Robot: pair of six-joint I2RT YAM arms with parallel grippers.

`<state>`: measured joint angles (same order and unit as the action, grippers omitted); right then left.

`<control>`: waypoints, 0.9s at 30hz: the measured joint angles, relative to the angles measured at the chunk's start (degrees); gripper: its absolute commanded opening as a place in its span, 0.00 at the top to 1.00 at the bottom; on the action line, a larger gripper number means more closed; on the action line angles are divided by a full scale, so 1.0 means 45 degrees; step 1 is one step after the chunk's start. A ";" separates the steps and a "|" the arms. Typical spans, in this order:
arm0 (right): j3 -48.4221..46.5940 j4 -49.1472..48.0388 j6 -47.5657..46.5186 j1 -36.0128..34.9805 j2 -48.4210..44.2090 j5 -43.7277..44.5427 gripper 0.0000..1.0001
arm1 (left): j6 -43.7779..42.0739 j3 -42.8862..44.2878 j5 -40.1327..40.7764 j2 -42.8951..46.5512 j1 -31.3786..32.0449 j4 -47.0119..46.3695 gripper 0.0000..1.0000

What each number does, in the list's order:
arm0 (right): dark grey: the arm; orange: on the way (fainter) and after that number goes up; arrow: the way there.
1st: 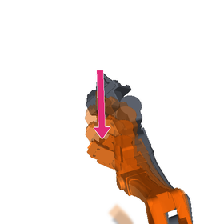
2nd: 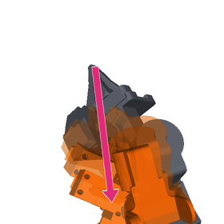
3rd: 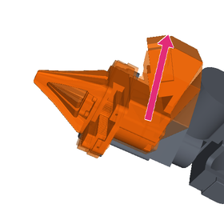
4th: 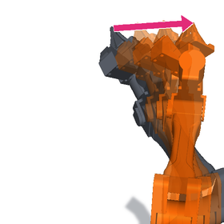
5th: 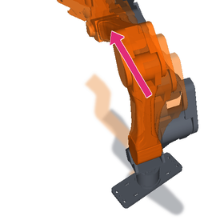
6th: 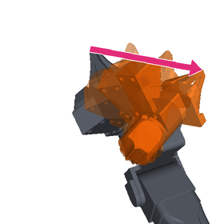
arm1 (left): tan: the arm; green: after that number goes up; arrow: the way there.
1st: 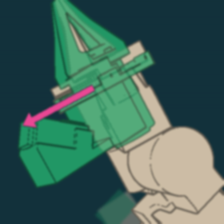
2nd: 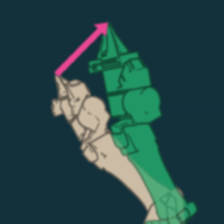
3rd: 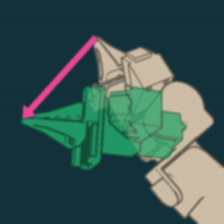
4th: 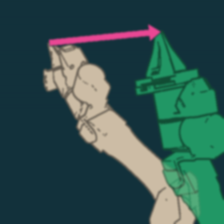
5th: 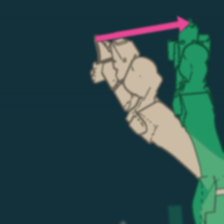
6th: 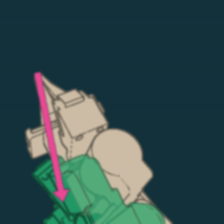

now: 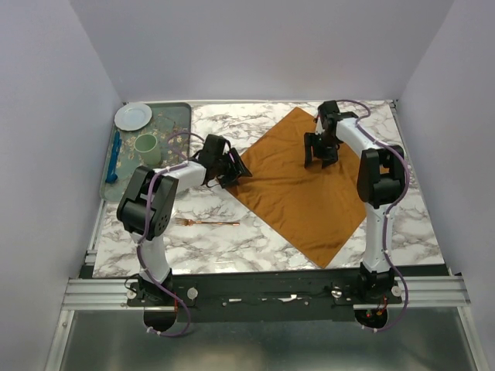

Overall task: Fold the napkin, place the utensils inside, and roll it up
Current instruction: Flatten the napkin out

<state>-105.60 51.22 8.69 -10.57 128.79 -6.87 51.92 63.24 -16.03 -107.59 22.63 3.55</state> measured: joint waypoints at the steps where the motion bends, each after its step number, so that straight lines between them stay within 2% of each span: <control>1: 0.0000 0.0000 0.0010 0.0000 0.0000 -0.0029 0.27 | 0.0039 -0.0112 -0.0019 0.0058 0.0000 -0.0087 0.30; 7: -0.0321 0.0272 0.0277 -0.0092 0.0136 -0.0495 0.32 | 0.0413 -0.0704 -0.0078 0.0369 0.0083 -0.0573 0.30; 13: -0.1166 0.0544 0.0549 -0.0442 0.0801 -0.1681 0.32 | 0.0923 -0.1559 -0.0117 0.0874 0.0826 -0.1025 0.30; 19: -0.2696 0.1214 0.0554 -0.0675 0.1715 -0.2059 0.32 | 0.1462 -0.2409 -0.0126 0.1316 0.1695 -0.1666 0.30; 27: -0.5251 0.1996 0.0627 -0.0928 0.3133 -0.2356 0.28 | 0.1860 -0.2535 -0.0121 0.1311 0.2535 -0.1928 0.30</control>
<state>-129.23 60.20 11.51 -14.74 142.89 -17.47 60.29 51.83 -16.58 -101.69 34.04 -5.13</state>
